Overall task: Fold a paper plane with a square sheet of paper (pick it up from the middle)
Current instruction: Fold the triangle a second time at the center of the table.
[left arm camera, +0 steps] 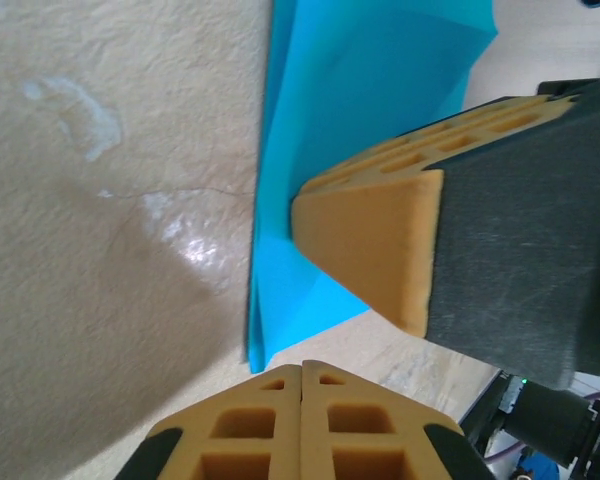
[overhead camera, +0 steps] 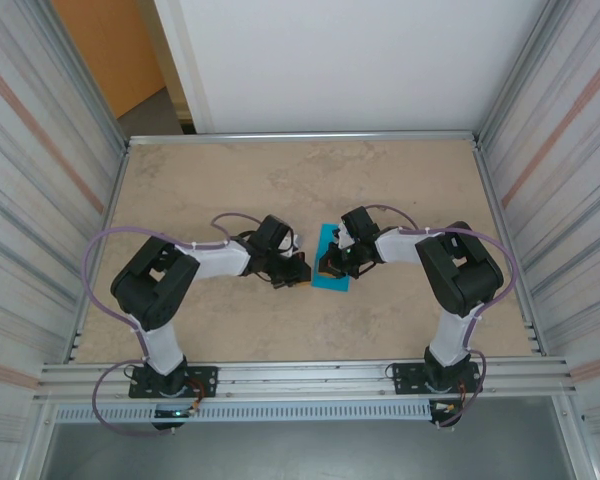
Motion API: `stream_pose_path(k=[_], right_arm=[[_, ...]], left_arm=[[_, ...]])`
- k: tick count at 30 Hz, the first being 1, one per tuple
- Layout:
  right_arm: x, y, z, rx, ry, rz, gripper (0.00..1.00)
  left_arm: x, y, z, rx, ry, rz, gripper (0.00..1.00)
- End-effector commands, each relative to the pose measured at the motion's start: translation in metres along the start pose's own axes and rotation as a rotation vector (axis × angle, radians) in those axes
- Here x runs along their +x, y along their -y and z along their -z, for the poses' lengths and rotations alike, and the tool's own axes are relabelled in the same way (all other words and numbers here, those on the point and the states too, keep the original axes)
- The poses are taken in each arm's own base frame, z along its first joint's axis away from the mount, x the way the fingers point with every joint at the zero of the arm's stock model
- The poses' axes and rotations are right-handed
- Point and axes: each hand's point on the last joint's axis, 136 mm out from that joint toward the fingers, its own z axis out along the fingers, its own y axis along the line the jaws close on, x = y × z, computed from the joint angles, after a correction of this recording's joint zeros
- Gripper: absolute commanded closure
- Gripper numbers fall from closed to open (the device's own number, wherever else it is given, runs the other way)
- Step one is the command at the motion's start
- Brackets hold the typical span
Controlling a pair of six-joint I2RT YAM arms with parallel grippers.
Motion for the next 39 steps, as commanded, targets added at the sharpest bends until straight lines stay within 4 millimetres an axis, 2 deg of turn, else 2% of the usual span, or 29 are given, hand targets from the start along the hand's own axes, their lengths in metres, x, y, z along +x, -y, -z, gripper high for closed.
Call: stream_pose_path(k=[1,18,22,26,31,39], right_arm=[[0.027,0.062,-0.014,0.201,-0.073,-0.145,0.94],[0.029,0.062,-0.015,0.199,-0.080,-0.159,0.94],[0.029,0.062,-0.015,0.199,-0.079,-0.161,0.94],[0.028,0.062,-0.013,0.193,-0.075,-0.162,0.94],[0.017,0.051,-0.005,0.164,-0.039,-0.138,0.94],[-0.016,0.036,0.025,0.176,0.061,-0.060,0.92]], left_arm=[[0.002,0.007,-0.004,0.047,-0.016,0.003,1.00],[-0.011,0.005,-0.019,0.028,-0.022,-0.010,1.00],[-0.011,-0.005,-0.024,-0.008,-0.030,0.005,1.00],[0.000,-0.025,-0.027,-0.084,-0.061,0.048,1.00],[0.010,-0.047,-0.026,-0.173,-0.092,0.101,1.00],[0.016,-0.058,-0.027,-0.216,-0.114,0.139,1.00]])
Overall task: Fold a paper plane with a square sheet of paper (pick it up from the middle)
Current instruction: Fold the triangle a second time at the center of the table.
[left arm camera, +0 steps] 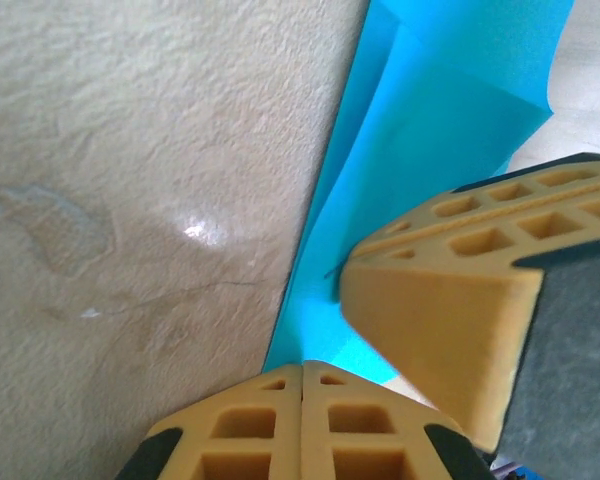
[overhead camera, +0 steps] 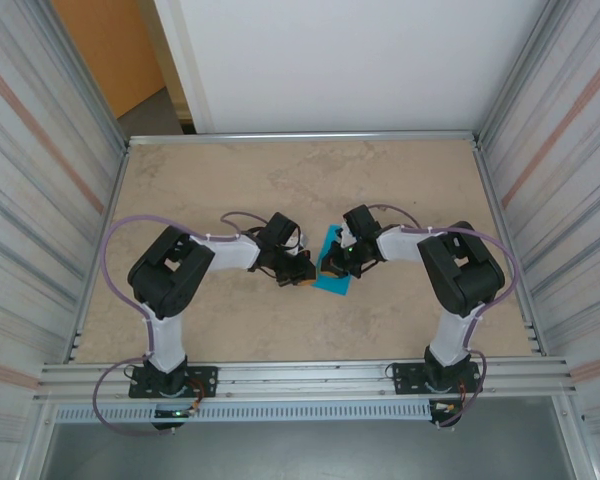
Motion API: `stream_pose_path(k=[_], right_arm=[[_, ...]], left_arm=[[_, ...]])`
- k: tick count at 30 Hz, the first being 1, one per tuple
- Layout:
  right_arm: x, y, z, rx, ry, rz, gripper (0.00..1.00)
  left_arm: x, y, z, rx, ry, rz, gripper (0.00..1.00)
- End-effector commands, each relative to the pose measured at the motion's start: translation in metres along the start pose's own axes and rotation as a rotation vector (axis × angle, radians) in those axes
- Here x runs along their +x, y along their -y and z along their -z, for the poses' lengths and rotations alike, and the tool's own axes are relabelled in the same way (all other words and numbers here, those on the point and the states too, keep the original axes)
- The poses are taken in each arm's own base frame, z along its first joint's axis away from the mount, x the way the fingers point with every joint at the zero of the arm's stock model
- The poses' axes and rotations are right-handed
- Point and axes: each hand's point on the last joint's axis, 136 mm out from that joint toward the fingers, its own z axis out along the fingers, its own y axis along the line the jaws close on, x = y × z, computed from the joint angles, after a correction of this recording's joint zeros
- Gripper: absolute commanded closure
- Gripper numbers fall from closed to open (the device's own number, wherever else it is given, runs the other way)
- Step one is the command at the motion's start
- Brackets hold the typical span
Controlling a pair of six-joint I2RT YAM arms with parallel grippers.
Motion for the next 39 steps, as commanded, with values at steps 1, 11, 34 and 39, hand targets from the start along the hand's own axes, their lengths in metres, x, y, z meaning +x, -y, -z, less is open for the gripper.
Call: stream_pose_path(k=[1,11,34,39], right_arm=[[-0.014,0.030,0.017,0.144,0.061,-0.019,0.91],[-0.026,0.046,0.033,0.172,0.107,-0.038,0.91],[-0.003,0.073,0.019,0.160,0.040,0.077,0.92],[-0.007,0.067,0.019,0.140,0.038,0.092,0.92]], left_arm=[[0.023,-0.049,-0.010,-0.167,-0.071,0.098,1.00],[0.023,-0.046,-0.010,-0.157,-0.072,0.094,1.00],[-0.026,0.030,0.002,0.040,0.041,-0.097,0.99],[-0.028,0.023,-0.008,0.016,0.022,-0.078,0.99]])
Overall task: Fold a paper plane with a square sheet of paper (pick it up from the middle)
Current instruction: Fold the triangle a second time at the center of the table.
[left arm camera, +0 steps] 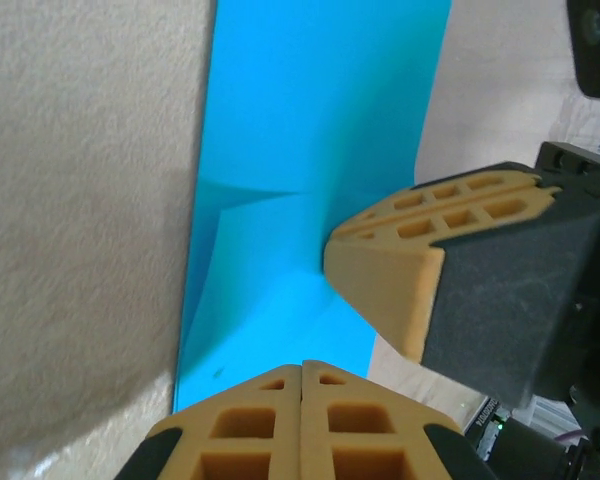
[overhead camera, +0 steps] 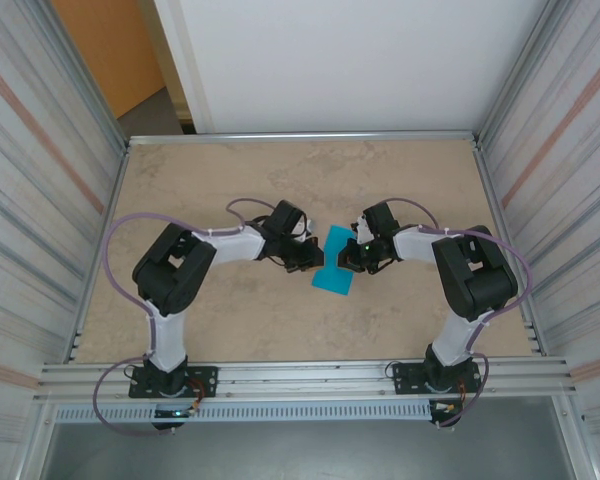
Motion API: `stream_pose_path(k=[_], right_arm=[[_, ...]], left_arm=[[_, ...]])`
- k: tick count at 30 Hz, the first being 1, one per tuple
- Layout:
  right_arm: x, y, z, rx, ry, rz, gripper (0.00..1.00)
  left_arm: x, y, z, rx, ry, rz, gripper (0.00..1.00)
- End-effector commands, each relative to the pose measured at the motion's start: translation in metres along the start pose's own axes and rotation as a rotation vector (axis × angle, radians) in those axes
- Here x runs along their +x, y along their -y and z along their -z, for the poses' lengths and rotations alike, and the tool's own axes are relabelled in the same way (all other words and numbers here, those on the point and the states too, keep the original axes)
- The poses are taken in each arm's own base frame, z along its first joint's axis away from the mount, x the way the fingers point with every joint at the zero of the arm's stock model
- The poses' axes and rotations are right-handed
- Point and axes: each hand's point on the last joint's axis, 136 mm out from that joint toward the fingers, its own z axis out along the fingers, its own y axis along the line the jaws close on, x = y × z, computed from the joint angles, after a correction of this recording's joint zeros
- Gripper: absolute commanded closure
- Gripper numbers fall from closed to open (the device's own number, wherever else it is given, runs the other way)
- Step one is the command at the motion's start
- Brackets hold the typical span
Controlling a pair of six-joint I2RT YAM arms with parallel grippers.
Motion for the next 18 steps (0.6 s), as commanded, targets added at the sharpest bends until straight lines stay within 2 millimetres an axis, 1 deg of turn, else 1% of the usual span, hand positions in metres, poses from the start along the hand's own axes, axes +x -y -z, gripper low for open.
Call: stream_pose_path(k=[1,7,10,12,15,18], right_arm=[[0.020,0.034,-0.006,0.109,-0.067,-0.030,0.92],[0.018,0.036,-0.006,0.115,-0.056,-0.038,0.92],[0.013,0.039,-0.003,0.121,-0.030,-0.052,0.92],[0.008,0.041,0.001,0.117,-0.005,-0.068,0.91],[-0.004,0.047,0.011,0.111,0.046,-0.104,0.87],[-0.012,0.054,0.020,0.109,0.081,-0.149,0.85]], left_arm=[[0.005,-0.014,-0.011,-0.045,-0.038,0.007,0.99],[0.015,-0.035,-0.017,-0.124,-0.085,0.060,0.99],[0.023,-0.051,-0.016,-0.189,-0.110,0.097,1.00],[0.028,-0.059,-0.016,-0.216,-0.122,0.119,1.00],[0.035,-0.068,-0.017,-0.233,-0.138,0.143,1.00],[0.037,-0.070,-0.017,-0.232,-0.140,0.150,1.00]])
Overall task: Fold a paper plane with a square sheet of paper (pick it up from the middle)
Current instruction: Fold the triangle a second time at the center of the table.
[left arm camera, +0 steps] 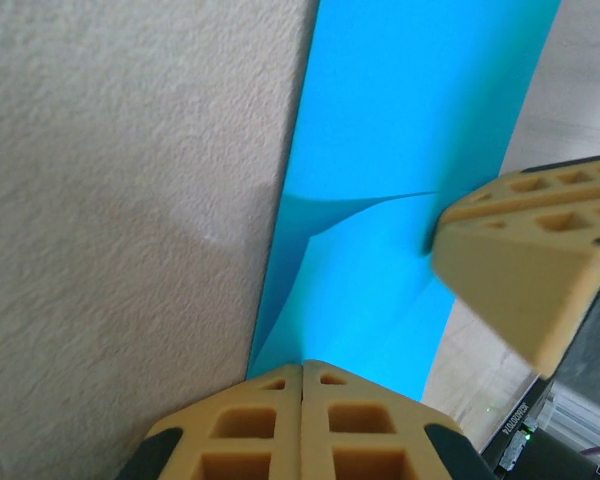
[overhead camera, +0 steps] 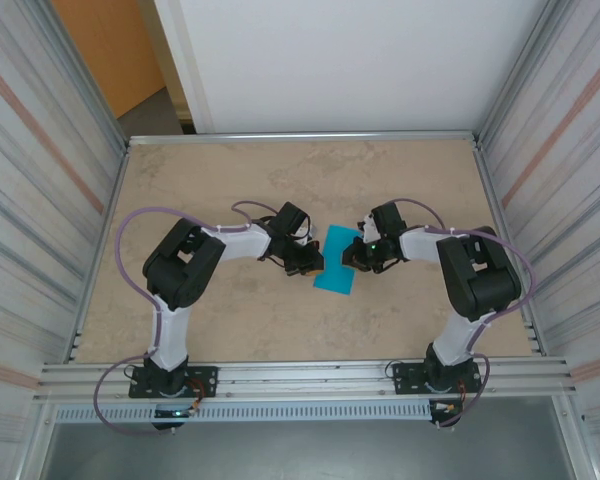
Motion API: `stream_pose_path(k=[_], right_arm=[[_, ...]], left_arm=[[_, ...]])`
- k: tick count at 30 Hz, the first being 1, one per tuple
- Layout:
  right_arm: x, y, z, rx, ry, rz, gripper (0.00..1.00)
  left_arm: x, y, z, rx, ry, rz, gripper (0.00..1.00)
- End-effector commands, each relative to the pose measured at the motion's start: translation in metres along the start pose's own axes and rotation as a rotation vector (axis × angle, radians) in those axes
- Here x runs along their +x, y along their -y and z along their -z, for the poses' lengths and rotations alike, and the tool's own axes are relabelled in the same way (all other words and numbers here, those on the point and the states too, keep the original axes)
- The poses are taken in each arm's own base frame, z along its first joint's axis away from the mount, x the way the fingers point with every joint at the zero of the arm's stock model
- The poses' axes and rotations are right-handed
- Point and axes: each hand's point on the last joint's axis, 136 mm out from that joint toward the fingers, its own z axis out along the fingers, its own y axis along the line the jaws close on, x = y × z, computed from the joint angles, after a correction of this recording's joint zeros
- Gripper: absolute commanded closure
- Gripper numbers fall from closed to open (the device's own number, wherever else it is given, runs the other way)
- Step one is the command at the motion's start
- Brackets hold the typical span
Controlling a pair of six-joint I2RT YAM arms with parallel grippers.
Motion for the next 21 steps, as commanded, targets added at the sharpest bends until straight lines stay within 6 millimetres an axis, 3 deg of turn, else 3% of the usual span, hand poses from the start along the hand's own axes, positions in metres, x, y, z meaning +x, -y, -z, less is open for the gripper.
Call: stream_pose_path(k=[1,6,11,15,18,21], right_arm=[[-0.007,0.041,0.011,0.126,0.055,-0.113,0.85],[-0.018,0.041,0.027,0.124,0.107,-0.152,0.82],[-0.025,0.025,0.052,0.120,0.176,-0.156,0.75],[-0.020,0.010,0.064,0.092,0.186,-0.179,0.65],[-0.009,0.000,0.062,0.073,0.170,-0.210,0.60],[0.000,-0.013,0.057,0.042,0.151,-0.237,0.58]], left_arm=[[0.030,-0.051,-0.010,-0.157,-0.089,0.101,1.00],[0.021,-0.033,-0.007,-0.097,-0.069,0.064,1.00],[0.000,0.015,0.013,0.021,-0.005,-0.024,0.95],[-0.017,0.046,0.039,0.070,0.078,-0.094,0.85],[-0.024,0.051,0.051,0.085,0.130,-0.116,0.76],[-0.029,0.050,0.053,0.115,0.158,-0.112,0.74]])
